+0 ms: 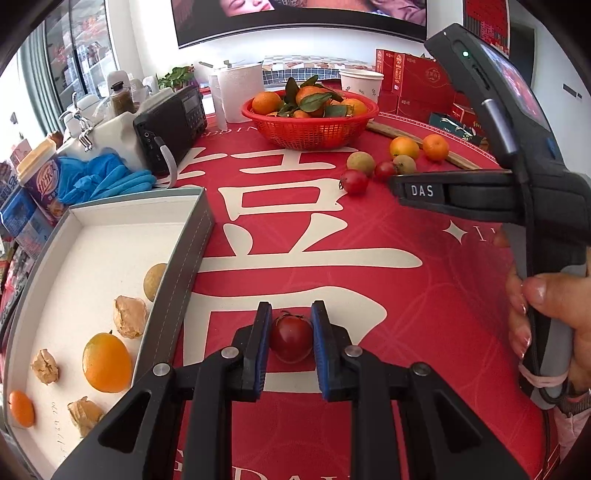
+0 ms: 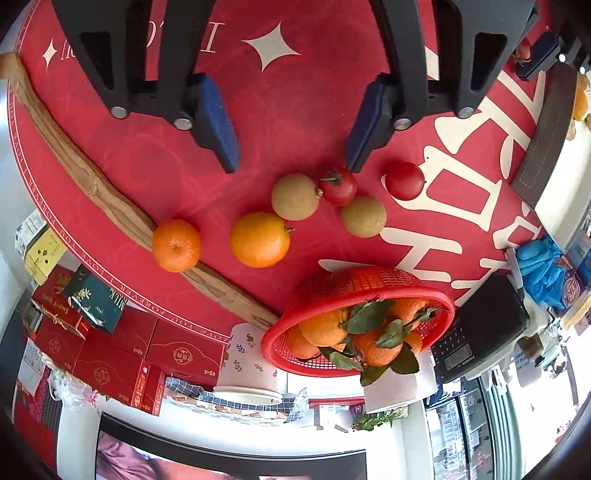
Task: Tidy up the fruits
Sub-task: 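Grasp a cherry tomato with the left tool while the right tool grasps another, then carry both cherry tomatoes in the two tools over the white tray, then open both tools to release the cherry tomatoes into the tray, then move both open tools back toward the fruits on the tablecloth, then grasp a cherry tomato with the left tool while the right tool grasps a brown kiwi, then carry the tomato and kiwi in both tools over the white tray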
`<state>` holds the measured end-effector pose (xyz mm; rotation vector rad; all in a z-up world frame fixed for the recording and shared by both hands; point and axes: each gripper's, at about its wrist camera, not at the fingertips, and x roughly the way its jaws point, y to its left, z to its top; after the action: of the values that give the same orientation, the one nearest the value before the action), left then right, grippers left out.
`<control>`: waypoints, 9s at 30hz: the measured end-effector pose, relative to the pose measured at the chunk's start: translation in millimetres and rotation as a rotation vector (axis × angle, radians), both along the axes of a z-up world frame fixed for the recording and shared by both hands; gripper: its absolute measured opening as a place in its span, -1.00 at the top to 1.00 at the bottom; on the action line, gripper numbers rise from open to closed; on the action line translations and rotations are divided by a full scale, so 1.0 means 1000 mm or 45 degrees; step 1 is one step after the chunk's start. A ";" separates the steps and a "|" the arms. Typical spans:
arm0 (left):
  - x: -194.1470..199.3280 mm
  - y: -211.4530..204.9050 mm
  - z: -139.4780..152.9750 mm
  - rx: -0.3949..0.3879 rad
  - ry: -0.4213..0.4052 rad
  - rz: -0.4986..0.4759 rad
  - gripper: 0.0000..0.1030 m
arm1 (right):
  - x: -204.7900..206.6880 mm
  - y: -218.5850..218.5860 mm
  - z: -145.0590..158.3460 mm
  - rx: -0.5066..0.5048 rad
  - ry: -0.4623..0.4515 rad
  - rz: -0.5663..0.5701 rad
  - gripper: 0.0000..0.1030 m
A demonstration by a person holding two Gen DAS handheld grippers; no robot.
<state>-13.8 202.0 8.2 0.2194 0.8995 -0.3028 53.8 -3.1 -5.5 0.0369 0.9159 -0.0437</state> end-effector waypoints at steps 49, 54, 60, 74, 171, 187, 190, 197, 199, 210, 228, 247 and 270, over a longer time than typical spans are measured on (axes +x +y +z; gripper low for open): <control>-0.044 0.061 0.051 -0.069 -0.171 0.140 0.54 | -0.024 -0.018 0.029 0.458 -0.119 0.147 0.58; -0.042 0.073 0.054 -0.058 -0.186 0.187 0.54 | -0.031 -0.009 0.044 0.515 -0.151 0.187 0.58; -0.042 0.092 0.053 -0.037 -0.193 0.246 0.54 | -0.037 0.019 0.057 0.511 -0.180 0.272 0.58; -0.038 0.140 0.043 -0.024 -0.167 0.396 0.54 | -0.038 0.098 0.060 0.531 -0.157 0.480 0.58; 0.100 -0.089 -0.003 -0.001 -0.003 -0.063 -0.39 | -0.061 -0.096 -0.010 0.018 0.162 -0.199 -1.00; 0.053 -0.040 -0.001 -0.033 0.006 -0.005 0.52 | -0.036 -0.067 -0.007 0.012 0.134 -0.122 -1.00; 0.035 -0.019 -0.001 -0.053 0.029 0.041 0.52 | -0.021 -0.043 -0.007 0.020 0.111 -0.062 -1.00; 0.013 0.010 0.000 -0.069 0.068 0.083 0.52 | 0.015 0.003 -0.006 0.103 0.040 -0.019 -1.00; 0.010 0.012 0.000 -0.069 0.065 0.086 0.52 | 0.023 0.012 -0.006 0.114 0.024 -0.005 -1.00; -0.003 0.018 -0.001 -0.049 0.032 0.106 0.52 | 0.027 0.010 -0.001 0.230 -0.039 0.010 -0.05; -0.013 0.023 -0.001 -0.051 0.024 0.127 0.51 | -0.013 -0.055 0.004 0.579 0.045 0.004 -0.05; -0.013 0.023 -0.001 -0.051 0.023 0.132 0.51 | 0.010 0.000 0.003 0.490 0.034 0.174 0.51; -0.039 0.038 0.038 -0.094 -0.099 0.095 0.51 | -0.019 0.004 0.044 0.608 -0.032 0.227 0.49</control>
<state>-52.7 240.3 46.5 0.1283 0.8164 -0.2558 35.3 1.0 38.2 0.3979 0.8850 0.3418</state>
